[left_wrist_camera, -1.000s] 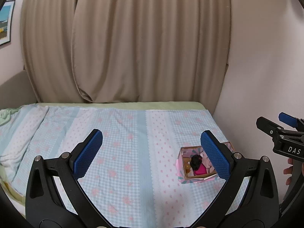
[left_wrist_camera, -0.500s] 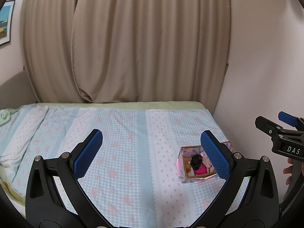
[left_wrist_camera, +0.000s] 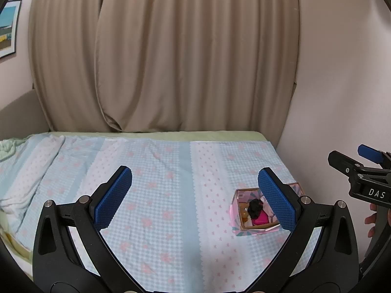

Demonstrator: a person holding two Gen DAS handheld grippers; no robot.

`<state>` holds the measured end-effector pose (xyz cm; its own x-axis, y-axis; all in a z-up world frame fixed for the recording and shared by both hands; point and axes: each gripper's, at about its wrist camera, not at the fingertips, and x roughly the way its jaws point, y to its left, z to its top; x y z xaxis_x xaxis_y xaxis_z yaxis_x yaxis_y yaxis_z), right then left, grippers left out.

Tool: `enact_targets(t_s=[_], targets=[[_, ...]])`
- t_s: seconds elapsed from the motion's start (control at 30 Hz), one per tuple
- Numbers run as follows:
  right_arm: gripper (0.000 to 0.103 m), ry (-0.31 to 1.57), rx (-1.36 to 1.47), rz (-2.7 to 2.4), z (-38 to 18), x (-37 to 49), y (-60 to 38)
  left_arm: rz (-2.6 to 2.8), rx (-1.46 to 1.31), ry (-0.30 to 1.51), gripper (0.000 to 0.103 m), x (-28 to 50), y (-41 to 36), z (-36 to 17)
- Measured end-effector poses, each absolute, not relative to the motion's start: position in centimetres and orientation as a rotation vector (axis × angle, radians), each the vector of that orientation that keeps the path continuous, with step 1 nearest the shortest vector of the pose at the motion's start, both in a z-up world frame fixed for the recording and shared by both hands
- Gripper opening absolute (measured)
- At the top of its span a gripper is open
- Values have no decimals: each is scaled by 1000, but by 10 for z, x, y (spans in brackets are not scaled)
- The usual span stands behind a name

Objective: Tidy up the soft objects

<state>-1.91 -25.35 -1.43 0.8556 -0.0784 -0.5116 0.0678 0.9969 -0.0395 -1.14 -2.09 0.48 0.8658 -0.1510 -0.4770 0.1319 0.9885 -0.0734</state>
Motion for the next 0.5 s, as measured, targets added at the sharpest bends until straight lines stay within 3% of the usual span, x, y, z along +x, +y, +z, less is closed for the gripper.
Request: enact_targets(t_s=[0.5], targets=[[103, 559, -29, -74, -17, -13, -250, -138, -20, 529, 103, 1, -14, -2]])
